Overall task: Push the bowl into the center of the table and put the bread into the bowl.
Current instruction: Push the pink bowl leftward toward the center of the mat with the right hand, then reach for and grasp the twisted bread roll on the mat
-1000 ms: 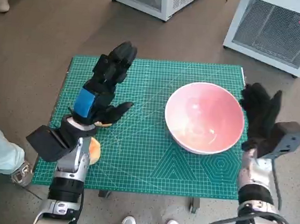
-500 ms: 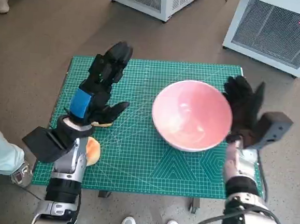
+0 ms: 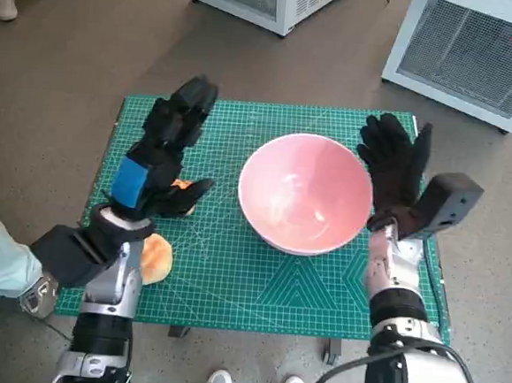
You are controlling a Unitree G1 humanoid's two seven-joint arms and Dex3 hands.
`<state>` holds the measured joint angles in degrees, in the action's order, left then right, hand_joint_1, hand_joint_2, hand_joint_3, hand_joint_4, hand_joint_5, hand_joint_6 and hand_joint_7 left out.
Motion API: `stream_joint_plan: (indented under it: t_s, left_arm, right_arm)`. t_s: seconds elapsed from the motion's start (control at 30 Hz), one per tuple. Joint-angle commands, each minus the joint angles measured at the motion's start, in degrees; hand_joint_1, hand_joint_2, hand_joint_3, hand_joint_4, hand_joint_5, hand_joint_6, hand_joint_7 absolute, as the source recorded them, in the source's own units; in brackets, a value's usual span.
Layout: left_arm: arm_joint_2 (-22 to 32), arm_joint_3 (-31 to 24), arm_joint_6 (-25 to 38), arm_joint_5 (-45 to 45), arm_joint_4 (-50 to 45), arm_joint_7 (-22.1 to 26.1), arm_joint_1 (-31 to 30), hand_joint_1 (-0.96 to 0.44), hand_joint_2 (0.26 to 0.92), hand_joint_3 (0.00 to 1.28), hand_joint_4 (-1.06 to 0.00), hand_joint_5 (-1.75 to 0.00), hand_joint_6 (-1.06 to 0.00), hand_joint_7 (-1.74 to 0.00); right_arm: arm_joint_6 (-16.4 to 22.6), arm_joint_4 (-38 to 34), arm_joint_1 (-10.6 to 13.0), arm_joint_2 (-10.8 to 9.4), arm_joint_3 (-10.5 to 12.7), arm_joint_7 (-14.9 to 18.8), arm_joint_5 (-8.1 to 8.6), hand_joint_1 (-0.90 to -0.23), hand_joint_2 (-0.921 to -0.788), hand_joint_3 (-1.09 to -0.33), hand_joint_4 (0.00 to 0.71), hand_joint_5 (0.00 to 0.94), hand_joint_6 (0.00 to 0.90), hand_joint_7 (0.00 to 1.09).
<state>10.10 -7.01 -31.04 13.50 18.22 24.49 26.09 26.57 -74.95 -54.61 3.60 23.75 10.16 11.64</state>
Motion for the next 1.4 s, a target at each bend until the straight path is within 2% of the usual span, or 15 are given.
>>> stream_joint_plan:
  t_s: [0.03, 0.37, 0.63, 0.77, 1.03, 1.27, 1.4]
  left_arm:
    - [0.6, -0.2, 0.4, -0.4, -1.9, -0.7, -1.1, -0.72, 0.921, 0.27, -0.16, 0.0, -0.01, -0.41]
    - [1.0, -0.1, 0.0, -1.6, -2.6, -2.2, -2.1, -0.73, 0.921, 0.27, -0.15, 0.0, -0.02, -0.39]
    - [0.8, 0.2, 0.0, -2.3, -3.1, -3.0, -2.5, -0.73, 0.921, 0.27, -0.16, 0.0, -0.03, -0.37]
    - [0.6, 0.3, 0.3, -2.4, -3.1, -3.2, -2.3, -0.73, 0.921, 0.27, -0.15, 0.0, -0.03, -0.37]
    - [-0.1, 1.0, 1.0, -2.1, -3.2, -3.5, -1.8, -0.73, 0.921, 0.27, -0.15, 0.0, -0.03, -0.35]
    - [-0.8, 1.8, 1.9, -1.7, -3.0, -3.4, -0.8, -0.72, 0.921, 0.27, -0.15, 0.0, -0.04, -0.35]
    - [-1.0, 2.0, 2.4, -1.7, -3.0, -3.4, -0.2, -0.71, 0.921, 0.27, -0.15, 0.0, -0.05, -0.35]
  right_arm:
    - [-1.6, -1.0, -0.7, -1.4, 0.6, 0.1, 0.63, -0.585, -0.921, -0.897, 0.19, 0.003, 0.173, 0.24]
    - [-3.0, -1.1, -2.0, -2.5, 1.5, 0.6, 1.01, -0.576, -0.921, -0.894, 0.207, 0.008, 0.198, 0.23]
    - [-2.5, -0.8, -1.9, -1.2, 1.6, 0.8, 0.98, -0.594, -0.921, -0.889, 0.212, 0.008, 0.224, 0.23]
    - [-1.3, -0.4, -1.9, -0.4, 0.9, 1.1, 0.28, -0.606, -0.921, -0.881, 0.216, 0.008, 0.23, 0.23]
    - [4.3, 1.0, -1.1, 1.9, -2.1, 1.9, -2.8, -0.627, -0.921, -0.847, 0.212, 0.004, 0.204, 0.21]
    - [13.3, 4.0, 0.5, 4.0, -6.8, 2.2, -7.03, -0.655, -0.921, -0.831, 0.211, 0.002, 0.205, 0.21]
    - [17.6, 6.2, 1.5, 4.7, -8.9, 3.2, -8.12, -0.681, -0.921, -0.824, 0.21, 0.001, 0.205, 0.21]
